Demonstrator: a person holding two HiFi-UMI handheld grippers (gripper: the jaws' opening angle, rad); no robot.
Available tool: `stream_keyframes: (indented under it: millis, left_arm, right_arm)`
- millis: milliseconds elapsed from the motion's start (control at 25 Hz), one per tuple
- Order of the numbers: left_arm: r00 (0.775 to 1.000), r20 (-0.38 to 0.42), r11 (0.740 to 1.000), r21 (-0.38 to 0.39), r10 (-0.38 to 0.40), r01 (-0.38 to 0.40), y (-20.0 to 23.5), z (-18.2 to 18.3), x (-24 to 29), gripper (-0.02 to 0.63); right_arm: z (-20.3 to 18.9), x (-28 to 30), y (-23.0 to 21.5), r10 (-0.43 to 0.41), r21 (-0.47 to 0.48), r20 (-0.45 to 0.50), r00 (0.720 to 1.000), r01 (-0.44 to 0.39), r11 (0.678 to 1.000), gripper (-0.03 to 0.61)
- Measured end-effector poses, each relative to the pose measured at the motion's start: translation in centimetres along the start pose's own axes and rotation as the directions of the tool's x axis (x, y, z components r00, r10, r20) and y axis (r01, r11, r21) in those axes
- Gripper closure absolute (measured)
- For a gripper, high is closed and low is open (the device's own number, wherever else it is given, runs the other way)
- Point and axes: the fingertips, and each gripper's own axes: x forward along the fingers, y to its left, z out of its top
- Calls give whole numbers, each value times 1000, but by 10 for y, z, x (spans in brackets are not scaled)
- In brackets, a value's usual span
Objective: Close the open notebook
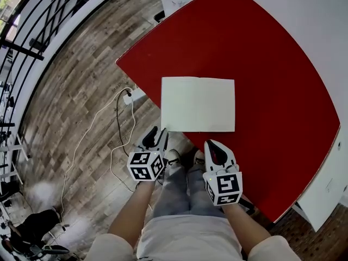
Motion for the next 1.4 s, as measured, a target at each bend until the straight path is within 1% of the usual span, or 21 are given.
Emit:
stream_keyframes:
  millis: [160, 280, 320, 400, 520, 760, 880, 960, 1080, 1200, 1280, 1400]
  left_arm:
    - [999, -33, 996, -89, -22, 19, 7, -12, 13, 474]
    - [997, -50, 986, -162, -55, 46, 7, -16, 20, 476]
    - [997, -53, 983, -178, -57, 47, 7, -16, 20, 487]
    - [997, -57, 980, -192, -55, 43, 10, -14, 19, 551]
    - [997, -54, 981, -190, -59, 47, 10, -11, 16, 576]
    - [998, -48, 990, -139, -46, 39, 5, -2, 17, 588]
    - [997, -42, 991, -123, -57, 52, 0, 8, 10, 588]
    - [997, -38, 993, -98, -65, 61, -6, 16, 6, 589]
    - [997, -18, 996, -42, -76, 75, -23, 36, -4, 592]
    - [994, 14, 994, 25, -107, 107, -53, 57, -16, 595]
    - [990, 22, 986, 89, -141, 138, -79, 67, -21, 597]
    - [981, 1, 964, 184, -195, 192, -118, 69, -19, 597]
  right_arm:
    - [-3, 5, -2, -3, 7, -7, 1000, 3, 1000, 574]
    - [-4, 8, -4, -10, 13, -13, 1000, 10, 1000, 574]
    - [-4, 8, -5, -12, 15, -15, 1000, 13, 1000, 574]
    - [-4, 9, -7, -17, 19, -16, 1000, 17, 1000, 574]
    - [-4, 11, -7, -16, 23, -14, 1000, 17, 1000, 574]
    - [-1, 19, -13, -13, 28, -13, 1000, 13, 1000, 574]
    - [3, 18, -13, -17, 33, -4, 1000, 17, 999, 574]
    - [5, 17, -15, -20, 36, 4, 1000, 19, 999, 574]
    - [11, 11, -21, -30, 44, 21, 999, 29, 999, 574]
    - [15, -1, -29, -51, 55, 40, 998, 49, 997, 574]
    - [16, -10, -35, -69, 65, 52, 996, 66, 996, 574]
    - [16, -23, -47, -97, 83, 68, 993, 92, 992, 574]
